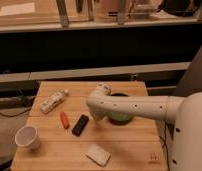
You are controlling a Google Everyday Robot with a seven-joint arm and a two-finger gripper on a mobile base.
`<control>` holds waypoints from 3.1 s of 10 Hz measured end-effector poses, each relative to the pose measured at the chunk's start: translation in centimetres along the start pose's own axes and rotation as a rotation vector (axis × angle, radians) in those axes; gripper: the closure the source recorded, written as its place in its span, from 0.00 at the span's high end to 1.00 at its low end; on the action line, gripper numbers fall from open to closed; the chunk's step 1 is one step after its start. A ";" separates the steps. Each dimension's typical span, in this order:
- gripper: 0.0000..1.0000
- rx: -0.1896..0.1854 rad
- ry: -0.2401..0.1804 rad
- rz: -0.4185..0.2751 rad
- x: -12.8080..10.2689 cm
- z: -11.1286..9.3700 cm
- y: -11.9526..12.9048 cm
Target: Push the eraser across the table
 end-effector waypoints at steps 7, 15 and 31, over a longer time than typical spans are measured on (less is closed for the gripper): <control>0.02 -0.004 0.011 -0.097 -2.8 1.6 -3.2; 0.02 -0.010 0.039 -0.196 -6.0 2.6 -5.3; 0.02 0.003 0.072 -0.302 -7.5 3.8 -7.7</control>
